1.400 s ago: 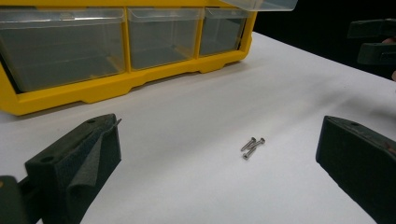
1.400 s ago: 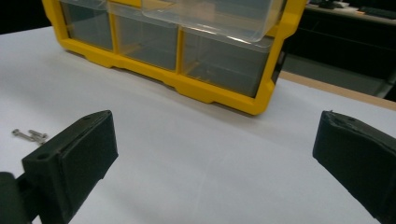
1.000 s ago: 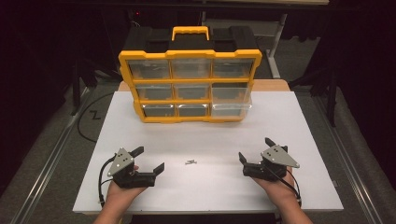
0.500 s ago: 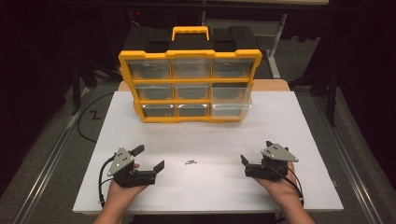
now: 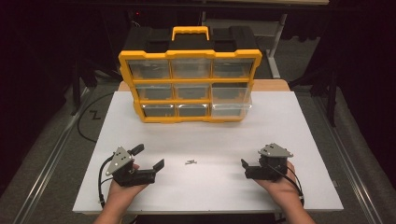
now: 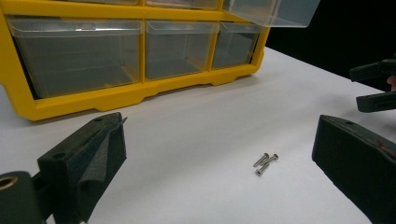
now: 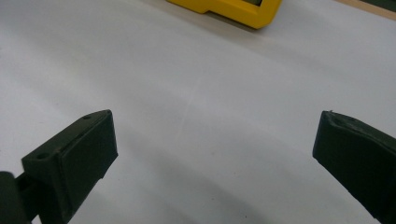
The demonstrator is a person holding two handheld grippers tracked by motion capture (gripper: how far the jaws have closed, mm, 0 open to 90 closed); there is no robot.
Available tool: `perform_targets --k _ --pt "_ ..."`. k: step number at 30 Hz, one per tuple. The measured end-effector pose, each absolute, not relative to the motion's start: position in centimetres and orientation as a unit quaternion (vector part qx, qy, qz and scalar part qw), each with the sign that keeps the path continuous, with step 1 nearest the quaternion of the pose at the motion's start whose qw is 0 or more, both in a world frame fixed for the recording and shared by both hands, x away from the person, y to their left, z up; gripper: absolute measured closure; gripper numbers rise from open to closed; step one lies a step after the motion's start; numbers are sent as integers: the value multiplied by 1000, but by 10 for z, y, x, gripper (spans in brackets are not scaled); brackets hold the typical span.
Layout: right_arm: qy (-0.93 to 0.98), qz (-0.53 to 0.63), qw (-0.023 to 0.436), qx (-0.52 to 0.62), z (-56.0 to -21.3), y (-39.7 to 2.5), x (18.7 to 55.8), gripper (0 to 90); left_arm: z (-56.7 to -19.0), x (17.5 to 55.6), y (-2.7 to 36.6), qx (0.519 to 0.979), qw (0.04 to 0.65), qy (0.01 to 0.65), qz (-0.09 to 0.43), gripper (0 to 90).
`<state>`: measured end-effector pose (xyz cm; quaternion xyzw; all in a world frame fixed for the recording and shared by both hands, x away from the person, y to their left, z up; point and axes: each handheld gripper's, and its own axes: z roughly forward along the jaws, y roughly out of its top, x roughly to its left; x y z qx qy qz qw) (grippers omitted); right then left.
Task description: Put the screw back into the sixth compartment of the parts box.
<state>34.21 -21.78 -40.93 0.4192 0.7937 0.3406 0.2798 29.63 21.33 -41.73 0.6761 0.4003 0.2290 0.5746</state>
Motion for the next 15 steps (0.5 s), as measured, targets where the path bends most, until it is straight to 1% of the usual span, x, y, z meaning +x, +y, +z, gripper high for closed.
perform_targets --k 8,12,15 --pt "802 336 267 416 -410 -216 345 10 -418 296 214 686 562 401 230 35" --pt "812 331 246 413 -412 -213 347 11 -419 298 214 687 560 401 231 33" --pt "818 323 238 412 -409 -211 350 12 -420 299 214 696 553 397 231 33"
